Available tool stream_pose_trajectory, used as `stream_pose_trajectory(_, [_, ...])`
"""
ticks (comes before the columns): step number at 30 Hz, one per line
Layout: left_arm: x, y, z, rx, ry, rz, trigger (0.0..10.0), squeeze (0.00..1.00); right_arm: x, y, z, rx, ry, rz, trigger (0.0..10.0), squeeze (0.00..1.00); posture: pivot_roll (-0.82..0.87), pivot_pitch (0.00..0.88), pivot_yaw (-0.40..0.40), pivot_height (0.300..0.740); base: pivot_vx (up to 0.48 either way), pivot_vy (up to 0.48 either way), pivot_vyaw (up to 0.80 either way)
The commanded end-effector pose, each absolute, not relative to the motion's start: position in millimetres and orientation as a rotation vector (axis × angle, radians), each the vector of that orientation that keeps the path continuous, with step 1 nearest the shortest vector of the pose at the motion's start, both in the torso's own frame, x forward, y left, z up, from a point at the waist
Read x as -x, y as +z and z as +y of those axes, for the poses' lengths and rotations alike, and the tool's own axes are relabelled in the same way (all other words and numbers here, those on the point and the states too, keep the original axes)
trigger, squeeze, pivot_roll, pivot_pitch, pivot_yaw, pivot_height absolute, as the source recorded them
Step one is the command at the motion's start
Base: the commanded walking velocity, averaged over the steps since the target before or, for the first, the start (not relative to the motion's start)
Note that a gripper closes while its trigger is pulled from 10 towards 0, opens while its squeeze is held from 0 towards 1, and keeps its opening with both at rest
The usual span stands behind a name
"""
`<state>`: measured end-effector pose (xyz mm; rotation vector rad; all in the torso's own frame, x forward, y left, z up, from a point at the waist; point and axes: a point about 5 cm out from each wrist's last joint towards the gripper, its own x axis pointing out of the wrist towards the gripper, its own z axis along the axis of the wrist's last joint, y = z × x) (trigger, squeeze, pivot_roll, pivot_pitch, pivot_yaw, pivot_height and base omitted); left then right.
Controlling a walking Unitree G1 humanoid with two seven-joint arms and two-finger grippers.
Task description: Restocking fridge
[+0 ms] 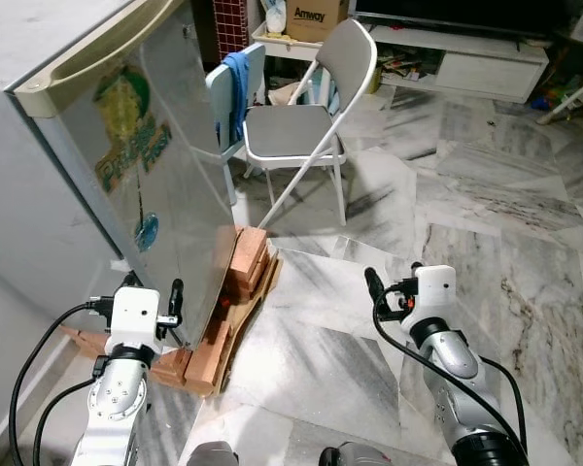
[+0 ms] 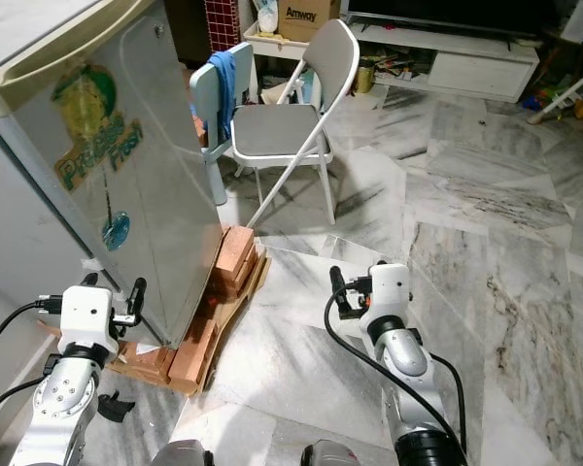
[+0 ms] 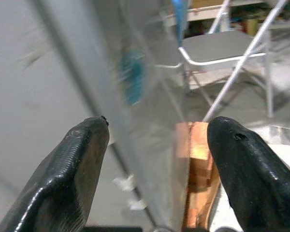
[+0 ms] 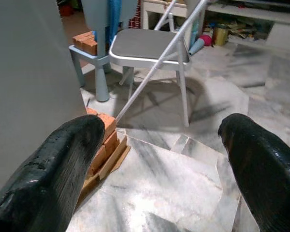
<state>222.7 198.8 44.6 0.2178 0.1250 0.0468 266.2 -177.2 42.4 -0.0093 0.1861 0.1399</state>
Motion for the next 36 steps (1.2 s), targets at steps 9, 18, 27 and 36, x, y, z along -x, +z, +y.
stream_pose_trajectory(9, [-215,43,209,-0.245,0.051,0.139,10.0,0.00,-277,49,-163,0.009,0.194,0.178,10.0,0.00,0.17,0.000,-0.044,0.740,0.000,0.460,-0.15])
stream_pose_trajectory(18, [-219,46,206,-0.251,0.007,0.113,10.0,0.00,-278,49,-161,0.007,0.207,0.177,10.0,0.00,0.17,0.000,-0.055,0.740,0.000,0.092,-0.75])
stream_pose_trajectory(27, [-229,50,200,-0.241,-0.023,0.082,10.0,0.00,-281,49,-158,0.015,0.221,0.185,10.0,0.00,0.17,0.001,-0.070,0.740,0.000,0.000,-0.65])
stream_pose_trajectory(36, [-248,52,219,-0.256,0.060,0.090,10.0,0.00,-282,52,-158,0.018,0.228,0.175,10.0,0.00,0.16,0.008,-0.078,0.740,0.000,0.000,-0.53])
